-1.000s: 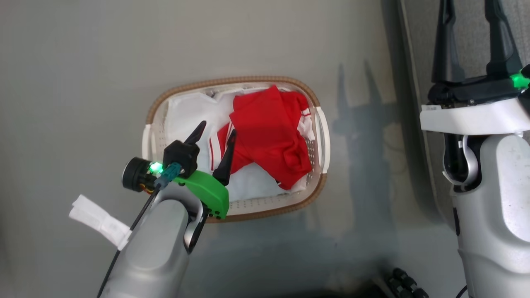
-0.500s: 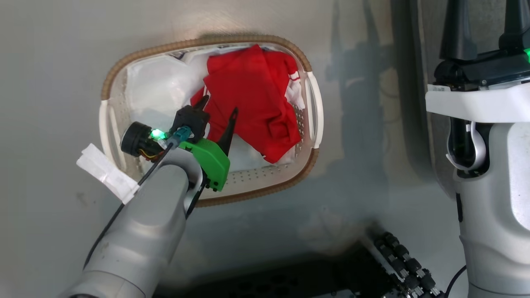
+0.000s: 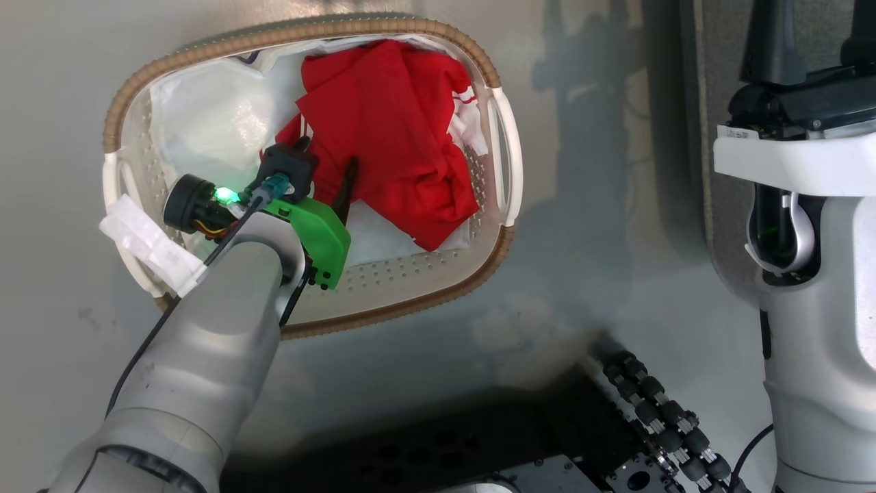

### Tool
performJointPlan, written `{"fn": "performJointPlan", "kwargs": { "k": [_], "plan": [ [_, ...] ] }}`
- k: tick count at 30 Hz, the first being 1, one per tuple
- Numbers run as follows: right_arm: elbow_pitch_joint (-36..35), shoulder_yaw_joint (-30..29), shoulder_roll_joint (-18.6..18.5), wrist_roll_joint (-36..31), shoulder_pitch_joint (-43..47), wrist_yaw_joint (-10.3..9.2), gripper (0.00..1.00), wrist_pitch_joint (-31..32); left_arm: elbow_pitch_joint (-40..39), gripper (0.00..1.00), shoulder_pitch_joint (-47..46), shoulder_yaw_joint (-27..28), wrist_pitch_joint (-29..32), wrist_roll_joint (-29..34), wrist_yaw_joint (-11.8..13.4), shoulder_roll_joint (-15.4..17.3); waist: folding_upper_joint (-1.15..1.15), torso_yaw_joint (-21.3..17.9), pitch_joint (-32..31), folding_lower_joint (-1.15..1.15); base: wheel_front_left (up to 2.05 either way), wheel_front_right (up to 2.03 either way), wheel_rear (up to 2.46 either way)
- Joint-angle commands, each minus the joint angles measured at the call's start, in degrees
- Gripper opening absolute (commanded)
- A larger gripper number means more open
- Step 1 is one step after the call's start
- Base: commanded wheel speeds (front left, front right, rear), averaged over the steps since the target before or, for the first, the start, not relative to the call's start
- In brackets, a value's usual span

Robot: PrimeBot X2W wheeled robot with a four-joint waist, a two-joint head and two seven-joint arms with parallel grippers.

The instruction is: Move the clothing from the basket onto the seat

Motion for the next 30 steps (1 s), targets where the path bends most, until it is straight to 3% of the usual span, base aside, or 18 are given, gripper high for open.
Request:
{"fn": "performJointPlan", "kwargs": {
  "k": [1,12,13,14,19,30],
  "plan": [
    [-0.4,-0.1,-0.2,0.1,-0.7,-0.06,1.00,-0.1,0.6,1.00,-1.4,-0.1,0.0,-1.2,-0.2,0.1,0.00,-0.3,0.7,0.00,0.00,0.00,0.00],
    [-0.2,-0.2,-0.2,0.5,-0.4,-0.06,1.00,-0.1,1.5,1.00,-3.1,-5.1,4.0,-9.4,-0.2,-0.6,0.00,-0.5,1.8,0.00,0.00,0.00,0.00],
    [-0.1,-0.3,-0.2,0.4,-0.3,-0.06,1.00,-0.1,1.0,0.44,-3.3,-5.9,4.3,-10.0,-0.2,-0.6,0.00,-0.4,1.7,0.00,0.00,0.00,0.00],
    [0.0,-0.3,-0.2,0.3,-0.2,-0.06,1.00,-0.1,0.7,0.00,-3.4,-6.5,4.4,-10.7,-0.2,-0.6,0.00,-0.4,1.7,0.00,0.00,0.00,0.00],
    [0.7,-0.3,-0.2,0.1,0.1,-0.06,1.00,-0.1,0.1,0.00,-2.8,-10.6,5.3,-13.9,-0.2,0.0,0.00,-0.4,0.2,0.00,0.00,0.00,0.00],
    [3.5,-0.6,-0.2,-0.6,2.4,-0.06,1.00,-0.1,-2.3,0.00,1.2,-14.4,0.3,-20.0,-0.2,1.6,0.00,0.9,-7.7,0.00,0.00,0.00,0.00]
  ]
}}
